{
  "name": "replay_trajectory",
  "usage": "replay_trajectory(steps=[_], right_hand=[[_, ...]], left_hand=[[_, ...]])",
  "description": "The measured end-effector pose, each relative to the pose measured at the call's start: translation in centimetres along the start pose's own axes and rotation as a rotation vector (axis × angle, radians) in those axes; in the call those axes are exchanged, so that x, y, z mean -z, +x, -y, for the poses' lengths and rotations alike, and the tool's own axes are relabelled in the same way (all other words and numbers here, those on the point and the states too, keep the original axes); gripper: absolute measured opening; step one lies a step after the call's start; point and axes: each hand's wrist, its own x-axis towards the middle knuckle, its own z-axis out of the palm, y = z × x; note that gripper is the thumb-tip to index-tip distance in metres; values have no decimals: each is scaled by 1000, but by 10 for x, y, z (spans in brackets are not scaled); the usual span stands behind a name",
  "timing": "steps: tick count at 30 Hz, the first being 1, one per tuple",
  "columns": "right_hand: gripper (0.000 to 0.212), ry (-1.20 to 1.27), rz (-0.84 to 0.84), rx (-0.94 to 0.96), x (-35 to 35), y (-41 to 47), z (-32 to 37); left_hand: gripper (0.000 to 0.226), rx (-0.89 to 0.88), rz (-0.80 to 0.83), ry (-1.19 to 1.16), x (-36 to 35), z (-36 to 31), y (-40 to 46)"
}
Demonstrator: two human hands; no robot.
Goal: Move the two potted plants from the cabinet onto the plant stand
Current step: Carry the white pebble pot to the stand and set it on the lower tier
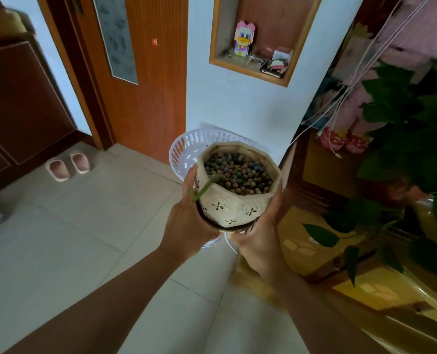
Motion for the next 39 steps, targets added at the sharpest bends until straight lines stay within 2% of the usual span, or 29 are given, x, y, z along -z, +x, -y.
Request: replay_trajectory(steps=[9, 19, 29, 39], right_hand=[[135, 1, 124, 2, -1, -49, -77], [136, -58, 115, -91, -49, -65, -179], [135, -64, 73, -139, -83, -55, -269], [135, -71, 114, -8, -94, -39, -364]], left_hand=[[124, 143, -34, -19, -53, 54, -61], [126, 211, 27, -56, -93, 151, -65], [123, 173, 73, -31, -140, 237, -39], [128, 145, 4, 8, -211, 316, -29]])
